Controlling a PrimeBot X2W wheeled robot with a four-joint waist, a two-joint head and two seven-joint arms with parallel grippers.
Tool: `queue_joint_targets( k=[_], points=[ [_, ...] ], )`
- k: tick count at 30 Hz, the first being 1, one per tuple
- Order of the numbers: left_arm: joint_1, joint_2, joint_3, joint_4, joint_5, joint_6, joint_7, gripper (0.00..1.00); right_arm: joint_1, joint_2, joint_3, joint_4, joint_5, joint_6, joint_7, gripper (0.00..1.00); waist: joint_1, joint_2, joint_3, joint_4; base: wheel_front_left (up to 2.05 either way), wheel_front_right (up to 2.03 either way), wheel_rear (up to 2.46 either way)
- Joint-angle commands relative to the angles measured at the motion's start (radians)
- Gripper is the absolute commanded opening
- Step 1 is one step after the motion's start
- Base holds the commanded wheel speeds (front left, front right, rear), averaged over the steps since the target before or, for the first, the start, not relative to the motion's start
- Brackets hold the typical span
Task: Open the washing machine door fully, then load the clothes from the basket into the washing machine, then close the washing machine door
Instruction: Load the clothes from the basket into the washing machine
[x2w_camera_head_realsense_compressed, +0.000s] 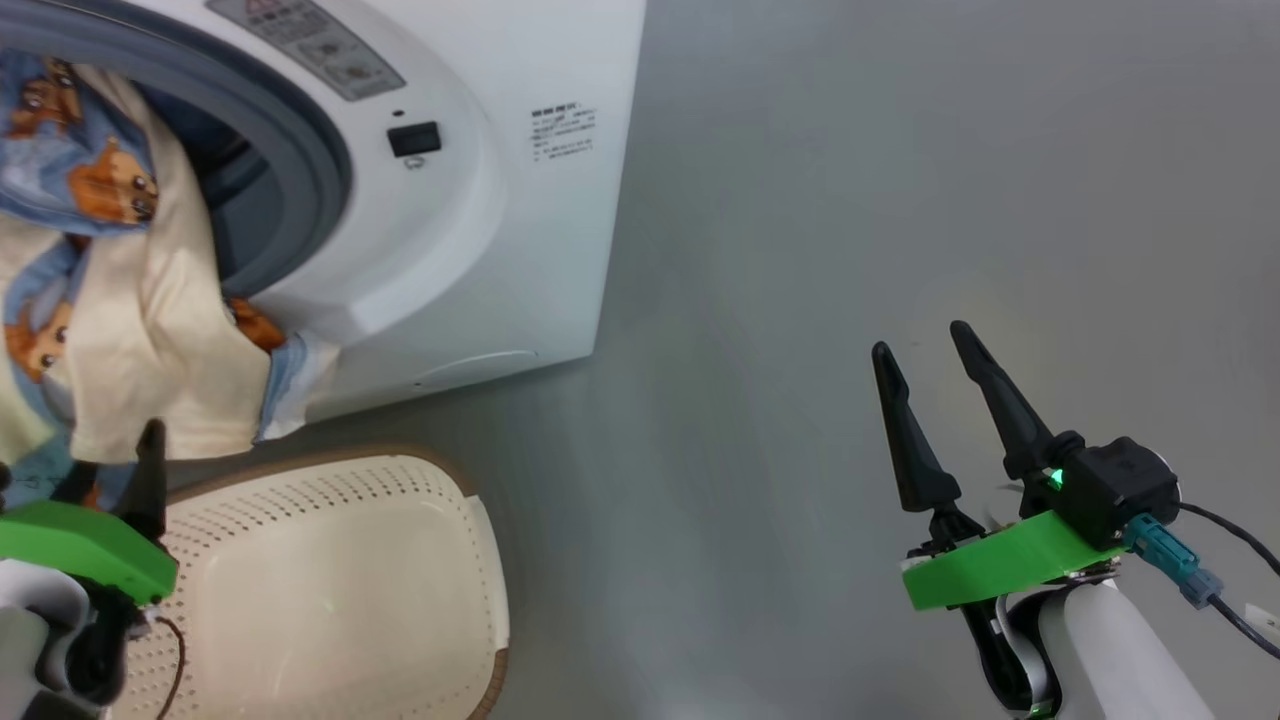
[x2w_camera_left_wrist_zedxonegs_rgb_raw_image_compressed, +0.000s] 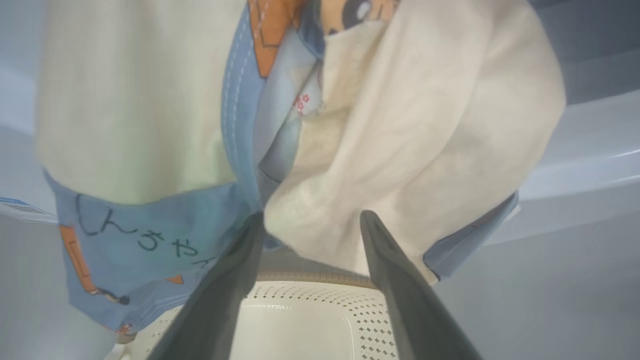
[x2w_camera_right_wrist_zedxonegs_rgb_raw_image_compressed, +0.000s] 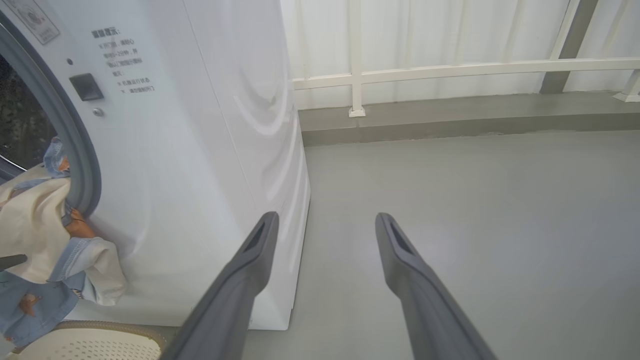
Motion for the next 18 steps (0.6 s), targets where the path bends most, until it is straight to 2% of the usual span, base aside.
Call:
queue_joint_targets(
  k=[1,10,16,17,18],
  points=[
    [-0.039,0.060,0.017,0.005,-0.017,-0.002,-0.001,1.00,-0.022,0.002,0.024,-0.033,0.003,0.008,-0.008,1.00,-0.0001,0.0000,0.049,-0.033,0.00,0.00,0.00],
    [-0.142,0.098,-0.025,0.050,-0.050,-0.002,-0.056,1.00,-0.020,0.002,0.027,-0.056,0.005,0.008,-0.008,1.00,-0.0001,0.0000,0.088,-0.040,0.00,0.00,0.00],
    [-0.160,0.099,-0.041,0.067,-0.052,-0.002,-0.073,1.00,-0.021,0.003,0.033,-0.053,0.008,0.008,-0.008,1.00,-0.0001,0.0000,0.089,-0.043,0.00,0.00,0.00],
    [-0.161,0.098,-0.045,0.069,-0.055,-0.002,-0.074,0.96,-0.021,0.003,0.034,-0.052,0.009,0.008,-0.008,1.00,-0.0001,0.0000,0.087,-0.044,0.00,0.00,0.00],
    [-0.164,0.099,-0.048,0.072,-0.057,-0.002,-0.075,0.69,-0.022,0.003,0.034,-0.050,0.009,0.008,-0.008,1.00,-0.0001,0.0000,0.086,-0.044,0.00,0.00,0.00]
  ],
)
